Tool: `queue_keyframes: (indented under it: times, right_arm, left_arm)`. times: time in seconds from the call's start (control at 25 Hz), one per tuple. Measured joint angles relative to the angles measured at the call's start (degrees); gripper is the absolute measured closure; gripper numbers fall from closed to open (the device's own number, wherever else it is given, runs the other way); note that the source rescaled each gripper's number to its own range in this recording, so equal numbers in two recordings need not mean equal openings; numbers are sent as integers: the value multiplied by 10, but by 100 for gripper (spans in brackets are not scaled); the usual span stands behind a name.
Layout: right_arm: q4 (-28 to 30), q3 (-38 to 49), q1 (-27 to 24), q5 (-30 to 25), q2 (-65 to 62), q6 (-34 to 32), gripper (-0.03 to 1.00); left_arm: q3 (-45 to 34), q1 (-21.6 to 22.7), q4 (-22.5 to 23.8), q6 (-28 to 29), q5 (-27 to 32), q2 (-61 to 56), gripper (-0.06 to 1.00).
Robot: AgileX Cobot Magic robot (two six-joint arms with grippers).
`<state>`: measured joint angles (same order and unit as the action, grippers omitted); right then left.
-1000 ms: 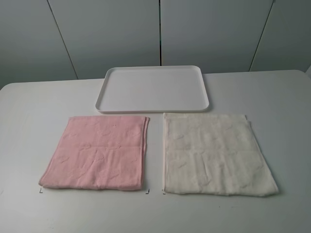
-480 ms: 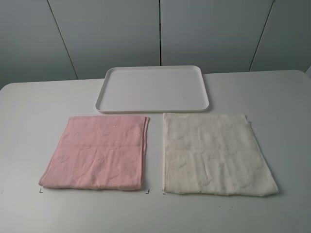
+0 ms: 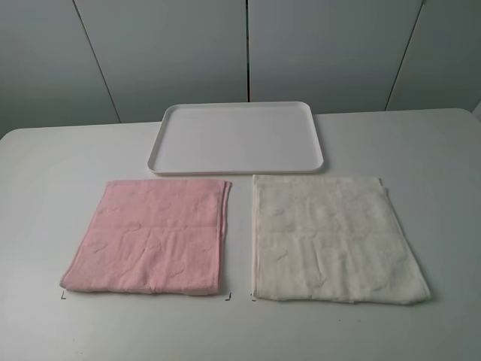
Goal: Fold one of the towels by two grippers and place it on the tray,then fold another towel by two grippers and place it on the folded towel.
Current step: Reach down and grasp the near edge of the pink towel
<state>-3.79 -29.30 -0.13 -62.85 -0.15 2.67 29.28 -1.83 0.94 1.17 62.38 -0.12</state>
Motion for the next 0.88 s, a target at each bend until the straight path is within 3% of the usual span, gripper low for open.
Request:
queue_keyframes:
  times: [0.68,0.88]
  right_arm:
    - [-2,0,0,-1,0,0,-3]
    - [-13,-35,0,-7,0,10,-3]
  left_arm:
    - [5,0,-1,0,4,0,-6]
    - [33,0,-5,-12,9,2,-6]
